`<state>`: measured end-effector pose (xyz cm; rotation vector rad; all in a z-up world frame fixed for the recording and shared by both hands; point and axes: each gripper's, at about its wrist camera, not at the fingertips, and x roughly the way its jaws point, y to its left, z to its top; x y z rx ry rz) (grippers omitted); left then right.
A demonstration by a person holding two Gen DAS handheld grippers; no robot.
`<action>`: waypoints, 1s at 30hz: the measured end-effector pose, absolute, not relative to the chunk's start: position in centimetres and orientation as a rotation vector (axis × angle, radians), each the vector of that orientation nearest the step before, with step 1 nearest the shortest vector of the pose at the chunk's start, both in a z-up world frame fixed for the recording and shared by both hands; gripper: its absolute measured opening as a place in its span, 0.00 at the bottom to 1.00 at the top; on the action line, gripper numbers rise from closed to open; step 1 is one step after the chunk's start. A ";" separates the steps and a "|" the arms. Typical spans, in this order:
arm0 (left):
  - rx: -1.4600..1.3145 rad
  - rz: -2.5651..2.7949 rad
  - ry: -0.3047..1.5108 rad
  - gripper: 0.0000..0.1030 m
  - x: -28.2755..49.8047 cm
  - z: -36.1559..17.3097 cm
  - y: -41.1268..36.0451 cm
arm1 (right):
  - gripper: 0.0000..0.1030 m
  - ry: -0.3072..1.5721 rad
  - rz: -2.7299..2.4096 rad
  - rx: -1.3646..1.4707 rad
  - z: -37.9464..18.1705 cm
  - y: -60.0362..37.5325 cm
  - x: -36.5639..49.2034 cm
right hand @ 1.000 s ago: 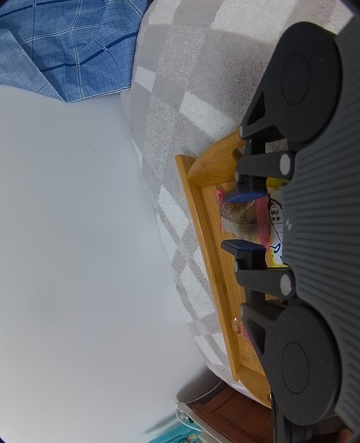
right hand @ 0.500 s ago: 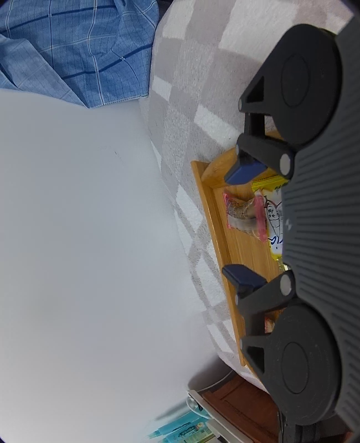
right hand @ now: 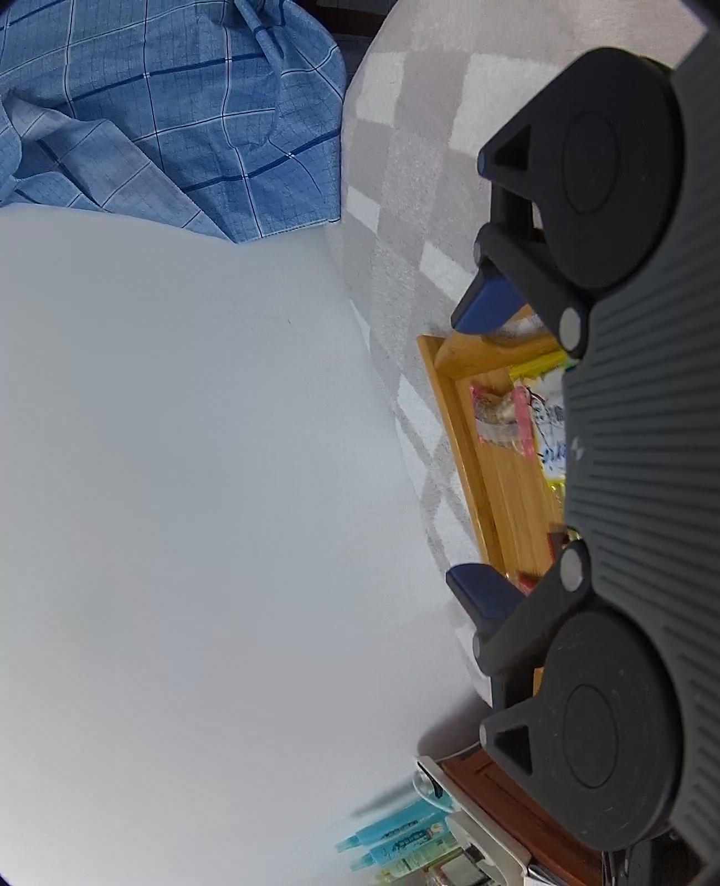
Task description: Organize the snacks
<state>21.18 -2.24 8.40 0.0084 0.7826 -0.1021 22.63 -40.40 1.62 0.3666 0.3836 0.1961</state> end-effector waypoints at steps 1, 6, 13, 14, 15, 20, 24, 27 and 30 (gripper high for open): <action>0.008 -0.107 0.779 0.78 20.6 8.5 -2.1 | 0.96 0.384 0.197 0.358 1.6 -40.2 22.3; 0.017 -0.112 0.767 0.84 17.9 8.6 -1.8 | 0.96 0.380 0.204 0.329 1.2 -38.6 20.6; 0.033 -0.124 0.759 0.85 15.3 8.7 -1.5 | 0.97 0.377 0.199 0.340 -0.1 -38.0 17.0; 0.032 -0.126 0.759 0.85 15.0 8.8 -1.4 | 0.97 0.374 0.199 0.326 -0.2 -37.9 16.5; 0.029 -0.125 0.761 0.85 14.8 8.8 -1.4 | 0.98 0.370 0.199 0.311 -0.1 -37.8 16.1; 0.055 -0.117 0.757 0.85 13.3 9.5 -1.8 | 0.99 0.333 0.189 0.266 0.3 -38.1 14.4; 0.067 -0.116 0.745 0.86 11.8 10.7 -2.1 | 1.00 0.335 0.181 0.265 -0.2 -38.9 13.4; 0.071 -0.112 0.735 0.87 10.6 11.7 -2.3 | 1.00 0.329 0.182 0.286 -0.3 -39.7 12.4; 0.074 -0.099 0.717 0.87 9.0 12.6 -2.5 | 1.00 0.306 0.184 0.287 -0.1 -40.3 11.1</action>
